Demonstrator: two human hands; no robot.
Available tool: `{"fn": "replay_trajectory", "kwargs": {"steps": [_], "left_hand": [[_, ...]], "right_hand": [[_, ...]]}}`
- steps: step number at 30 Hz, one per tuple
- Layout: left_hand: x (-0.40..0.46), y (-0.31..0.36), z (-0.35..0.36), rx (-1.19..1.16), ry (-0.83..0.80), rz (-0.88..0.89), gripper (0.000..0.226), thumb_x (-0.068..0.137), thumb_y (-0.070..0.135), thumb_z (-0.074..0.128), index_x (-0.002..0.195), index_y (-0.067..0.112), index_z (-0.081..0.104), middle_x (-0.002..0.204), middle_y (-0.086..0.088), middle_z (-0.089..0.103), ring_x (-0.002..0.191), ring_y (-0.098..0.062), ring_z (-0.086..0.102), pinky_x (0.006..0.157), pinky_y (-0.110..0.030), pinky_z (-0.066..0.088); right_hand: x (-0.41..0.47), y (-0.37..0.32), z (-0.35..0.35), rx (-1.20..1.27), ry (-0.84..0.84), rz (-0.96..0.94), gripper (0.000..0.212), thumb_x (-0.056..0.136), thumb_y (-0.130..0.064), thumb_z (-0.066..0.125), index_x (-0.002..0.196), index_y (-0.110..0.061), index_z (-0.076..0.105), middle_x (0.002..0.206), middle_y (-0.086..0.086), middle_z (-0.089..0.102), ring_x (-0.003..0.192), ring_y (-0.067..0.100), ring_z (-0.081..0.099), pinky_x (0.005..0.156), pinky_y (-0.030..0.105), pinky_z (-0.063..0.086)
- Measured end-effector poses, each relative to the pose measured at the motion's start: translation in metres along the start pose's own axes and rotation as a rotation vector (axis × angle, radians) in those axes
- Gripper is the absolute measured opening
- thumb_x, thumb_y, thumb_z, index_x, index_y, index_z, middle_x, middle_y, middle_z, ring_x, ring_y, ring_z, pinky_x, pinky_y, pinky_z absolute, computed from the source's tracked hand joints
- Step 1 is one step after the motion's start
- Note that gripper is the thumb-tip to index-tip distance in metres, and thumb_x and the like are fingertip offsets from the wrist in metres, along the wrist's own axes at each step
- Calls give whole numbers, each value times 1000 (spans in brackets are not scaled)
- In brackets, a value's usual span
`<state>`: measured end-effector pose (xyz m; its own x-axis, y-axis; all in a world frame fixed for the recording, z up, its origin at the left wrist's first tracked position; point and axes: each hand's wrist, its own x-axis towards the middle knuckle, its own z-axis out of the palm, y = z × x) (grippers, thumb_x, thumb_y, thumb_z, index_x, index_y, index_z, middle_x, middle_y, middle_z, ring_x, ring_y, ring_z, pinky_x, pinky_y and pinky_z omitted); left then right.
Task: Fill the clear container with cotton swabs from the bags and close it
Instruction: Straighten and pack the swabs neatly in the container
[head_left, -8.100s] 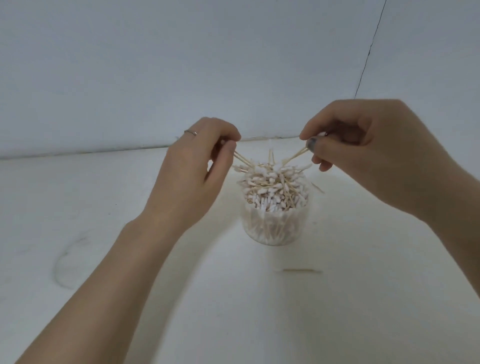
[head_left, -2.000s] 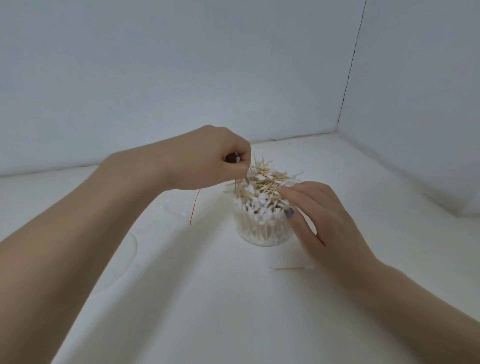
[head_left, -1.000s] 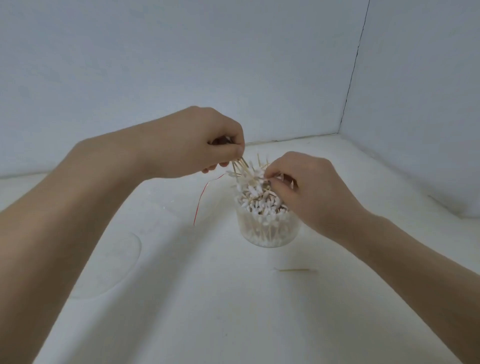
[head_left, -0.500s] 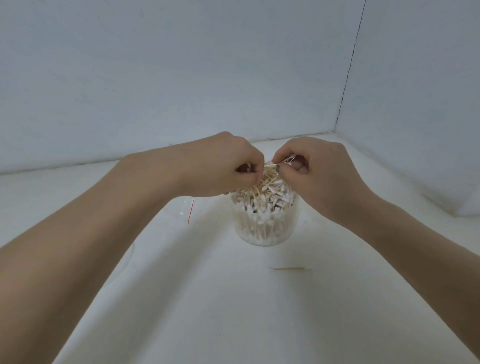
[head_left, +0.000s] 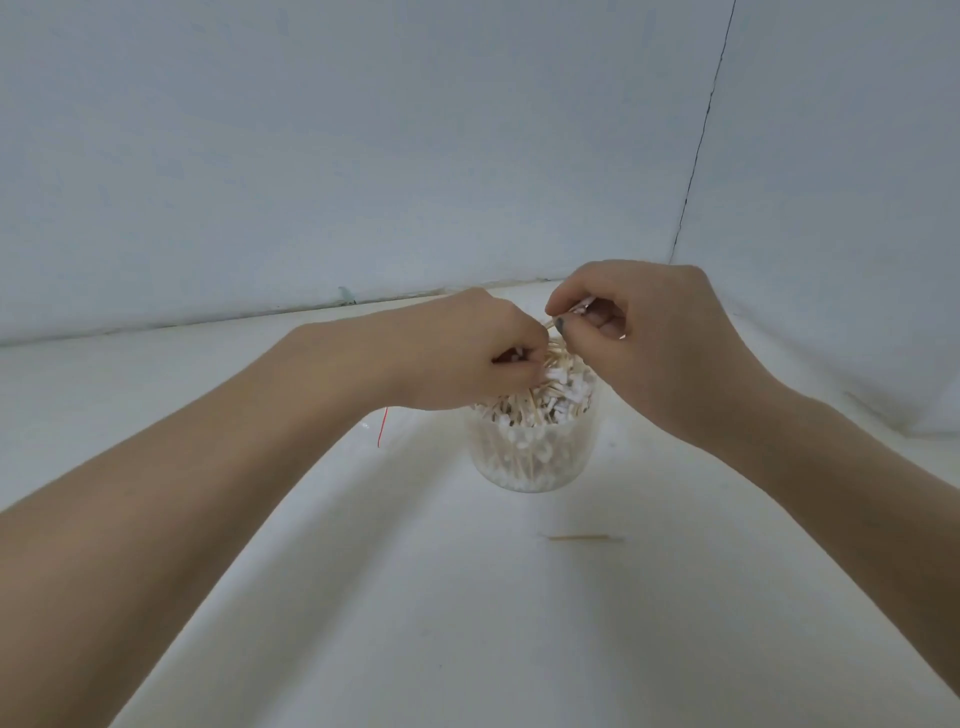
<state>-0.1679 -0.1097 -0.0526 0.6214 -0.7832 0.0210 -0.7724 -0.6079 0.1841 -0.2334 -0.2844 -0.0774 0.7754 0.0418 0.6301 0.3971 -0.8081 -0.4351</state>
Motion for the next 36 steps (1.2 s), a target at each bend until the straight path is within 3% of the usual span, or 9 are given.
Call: {"fn": "replay_trajectory", "kwargs": {"steps": [6, 9, 11, 15, 19, 22, 29, 32, 36], "left_hand": [[-9, -1, -23, 68, 45, 20, 23, 101, 32, 58, 83, 21, 66, 61, 9, 54, 61, 1, 51, 57, -19, 35], [-9, 3, -28, 109, 31, 27, 22, 100, 32, 57, 84, 22, 68, 65, 7, 58, 62, -3, 52, 57, -19, 37], [-6, 6, -23, 157, 1, 42, 23, 101, 32, 55, 86, 19, 67, 70, 5, 61, 62, -5, 51, 59, -22, 38], [-2, 8, -6, 194, -60, 54, 22, 100, 30, 55, 90, 16, 68, 75, 3, 66, 66, -8, 54, 67, -29, 45], [-5, 4, 10, 128, -88, 66, 20, 100, 28, 57, 95, 16, 71, 80, 4, 68, 73, -13, 60, 70, -31, 47], [-7, -1, 9, 51, -53, 37, 26, 102, 36, 54, 92, 19, 71, 76, 9, 67, 65, -6, 56, 63, -26, 44], [-20, -19, 25, -207, 68, 47, 36, 105, 33, 52, 71, 21, 53, 63, 5, 48, 62, -10, 44, 58, -20, 34], [-21, -19, 37, -224, 140, 45, 25, 102, 32, 57, 85, 20, 72, 69, 1, 53, 69, -12, 48, 61, -19, 35], [-23, -14, 43, -354, 216, -24, 29, 103, 35, 52, 89, 16, 69, 73, 4, 58, 67, -6, 47, 61, -18, 37]], "right_hand": [[5, -7, -12, 28, 64, -14, 17, 87, -4, 63, 89, -18, 73, 70, -3, 69, 68, 14, 68, 71, 32, 55], [7, -12, -19, 75, 76, 31, 17, 87, -5, 63, 86, -20, 72, 66, 2, 70, 65, 13, 69, 70, 27, 56], [7, -16, -23, 75, 35, 44, 17, 86, -6, 63, 83, -21, 70, 63, 1, 70, 64, 11, 70, 69, 23, 54], [3, -20, -26, 34, -67, 80, 19, 83, -5, 61, 79, -21, 70, 63, -2, 71, 66, 13, 69, 68, 31, 54], [-1, -20, -27, 22, -221, 153, 18, 85, -5, 61, 78, -19, 71, 61, -7, 71, 56, -1, 65, 50, 13, 46], [-3, -20, -26, 12, -293, 177, 18, 85, -6, 61, 78, -19, 71, 62, -10, 72, 50, -4, 61, 47, 6, 38], [1, -18, -36, 16, -282, 184, 18, 85, -9, 63, 78, -23, 71, 66, -12, 73, 62, 0, 67, 52, 11, 45], [1, -17, -35, 4, -323, 182, 20, 85, -9, 63, 77, -25, 71, 67, -13, 73, 54, 3, 60, 49, 13, 42], [4, -20, -39, -35, -455, 186, 20, 85, -9, 61, 77, -25, 71, 67, -13, 74, 61, 2, 67, 53, 22, 48]]}}
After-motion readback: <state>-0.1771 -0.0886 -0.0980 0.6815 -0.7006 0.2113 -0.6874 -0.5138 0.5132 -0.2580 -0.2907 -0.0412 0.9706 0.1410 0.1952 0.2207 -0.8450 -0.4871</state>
